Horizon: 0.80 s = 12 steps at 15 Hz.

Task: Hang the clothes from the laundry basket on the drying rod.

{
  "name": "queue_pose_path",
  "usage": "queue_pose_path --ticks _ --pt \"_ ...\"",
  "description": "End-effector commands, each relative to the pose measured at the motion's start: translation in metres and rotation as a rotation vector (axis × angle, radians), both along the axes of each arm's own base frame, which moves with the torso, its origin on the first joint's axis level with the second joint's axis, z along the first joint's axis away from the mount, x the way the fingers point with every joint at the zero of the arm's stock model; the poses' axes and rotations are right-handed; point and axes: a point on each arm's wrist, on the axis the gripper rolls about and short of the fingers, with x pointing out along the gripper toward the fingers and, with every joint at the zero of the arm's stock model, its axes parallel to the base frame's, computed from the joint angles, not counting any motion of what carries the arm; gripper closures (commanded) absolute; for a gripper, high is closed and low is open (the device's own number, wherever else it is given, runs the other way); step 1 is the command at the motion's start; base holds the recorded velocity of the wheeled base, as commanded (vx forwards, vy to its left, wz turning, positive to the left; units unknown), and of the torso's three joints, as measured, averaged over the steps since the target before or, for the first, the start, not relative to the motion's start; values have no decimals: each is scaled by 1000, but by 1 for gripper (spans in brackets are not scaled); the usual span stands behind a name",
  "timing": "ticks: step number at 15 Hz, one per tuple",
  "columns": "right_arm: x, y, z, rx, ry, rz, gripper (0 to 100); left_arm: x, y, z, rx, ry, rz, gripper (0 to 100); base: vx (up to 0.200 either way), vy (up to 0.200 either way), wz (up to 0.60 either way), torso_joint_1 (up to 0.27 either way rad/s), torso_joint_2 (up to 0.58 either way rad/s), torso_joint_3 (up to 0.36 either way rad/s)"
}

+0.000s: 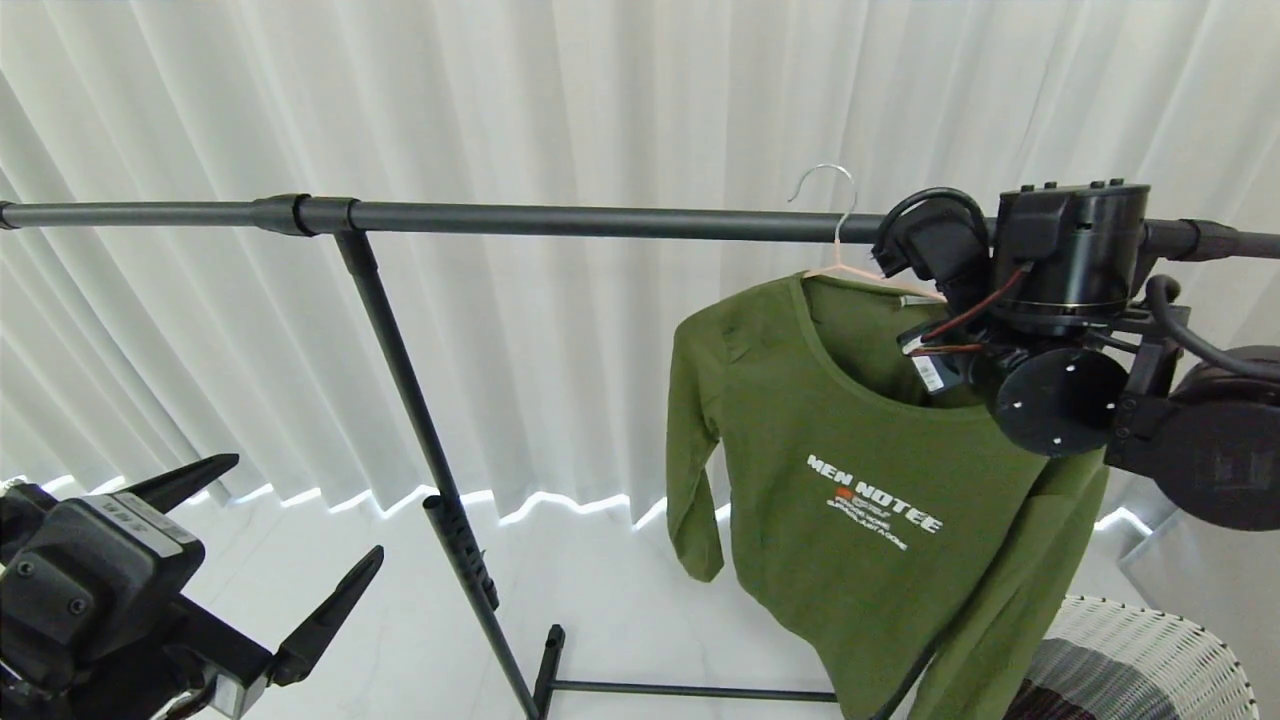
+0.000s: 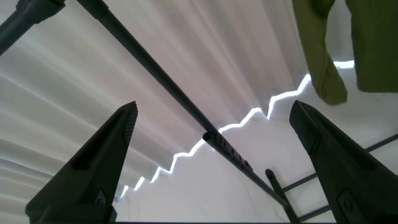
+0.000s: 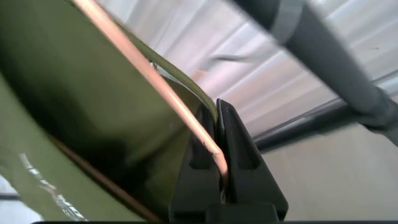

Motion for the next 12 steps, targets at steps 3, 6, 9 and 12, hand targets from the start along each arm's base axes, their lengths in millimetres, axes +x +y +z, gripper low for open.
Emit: queue_pose_path --ticks 3,6,9,12 --pt "13 19 -16 -26 30 17 100 -1 1 0 -5 -5 0 0 0 0 0 0 0 0" --pt "12 36 -20 -30 33 52 100 -2 1 -1 -5 0 -3 0 0 0 0 0 0 0" --pt "6 47 -23 -35 38 87 100 -3 1 0 -11 -7 -1 0 0 0 0 0 0 0" --pt "6 48 -23 -35 38 89 100 -3 2 1 -11 -11 -1 0 0 0 0 0 0 0"
